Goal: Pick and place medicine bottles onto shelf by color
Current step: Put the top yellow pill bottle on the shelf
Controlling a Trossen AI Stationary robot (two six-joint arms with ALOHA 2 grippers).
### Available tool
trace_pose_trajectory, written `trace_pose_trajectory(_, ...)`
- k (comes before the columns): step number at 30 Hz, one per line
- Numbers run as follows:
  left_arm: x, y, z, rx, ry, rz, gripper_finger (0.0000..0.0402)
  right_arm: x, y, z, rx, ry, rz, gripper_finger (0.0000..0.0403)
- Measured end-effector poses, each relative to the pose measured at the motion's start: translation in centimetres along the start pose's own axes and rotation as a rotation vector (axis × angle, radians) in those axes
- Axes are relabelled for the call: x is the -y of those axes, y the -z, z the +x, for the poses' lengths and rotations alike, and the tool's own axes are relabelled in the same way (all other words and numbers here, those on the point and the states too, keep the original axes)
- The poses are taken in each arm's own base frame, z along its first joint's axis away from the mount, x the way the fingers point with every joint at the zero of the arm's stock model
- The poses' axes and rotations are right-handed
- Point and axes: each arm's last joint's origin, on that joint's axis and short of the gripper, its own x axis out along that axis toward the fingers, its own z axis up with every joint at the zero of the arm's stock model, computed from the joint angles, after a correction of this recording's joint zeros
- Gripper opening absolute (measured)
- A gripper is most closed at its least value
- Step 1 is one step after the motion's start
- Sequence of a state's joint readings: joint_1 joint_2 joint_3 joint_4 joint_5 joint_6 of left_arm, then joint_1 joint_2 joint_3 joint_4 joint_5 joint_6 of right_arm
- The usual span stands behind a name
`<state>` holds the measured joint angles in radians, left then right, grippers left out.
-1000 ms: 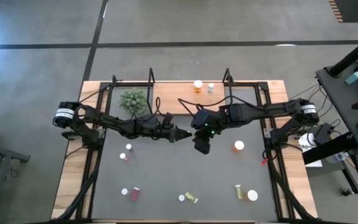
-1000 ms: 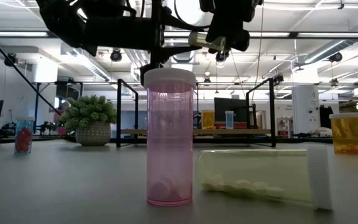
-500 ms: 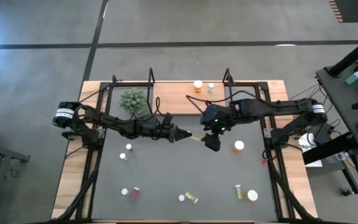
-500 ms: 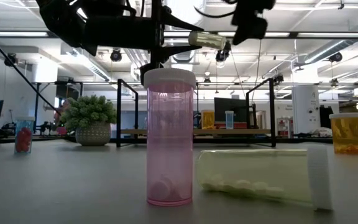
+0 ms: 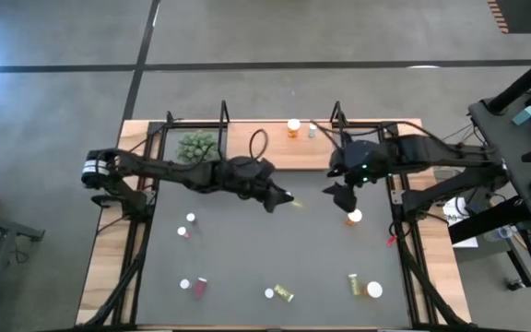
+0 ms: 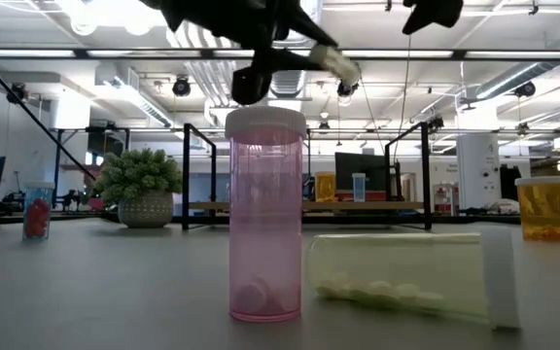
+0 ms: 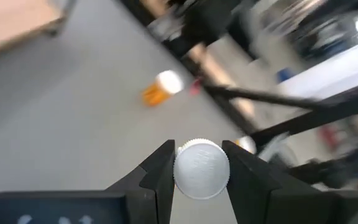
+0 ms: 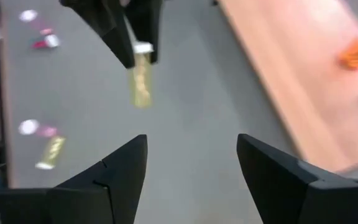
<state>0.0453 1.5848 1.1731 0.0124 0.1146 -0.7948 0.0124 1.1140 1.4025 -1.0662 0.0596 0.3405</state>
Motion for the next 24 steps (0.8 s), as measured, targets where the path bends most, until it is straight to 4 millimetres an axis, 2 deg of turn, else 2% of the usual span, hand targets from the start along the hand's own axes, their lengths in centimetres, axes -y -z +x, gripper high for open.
trace_pose_trajectory(4,0.1,-2.2,-1.0,-0.034,-0.109,0.039,0.0102,0.5,0.5,-1.2,0.04,0.085,0.001,0.0238)
trace_pose_trajectory(9,-0.6,-4.9,-2.0,0.01,-0.152,0.072,0.0102,0.8,0.7,-2.0,0.071,0.111,0.001,0.0238)
trace_pose_trajectory(18,-5.5,-7.9,-4.1,-0.008,-0.345,0.053,0.0102,0.8,0.7,-2.1,0.074,0.109,-0.008,0.0238)
trace_pose_trajectory(24,-7.9,-9.3,-5.3,-0.034,-0.388,0.153,0.0102,0.8,0.7,-2.1,0.075,0.109,-0.007,0.0238)
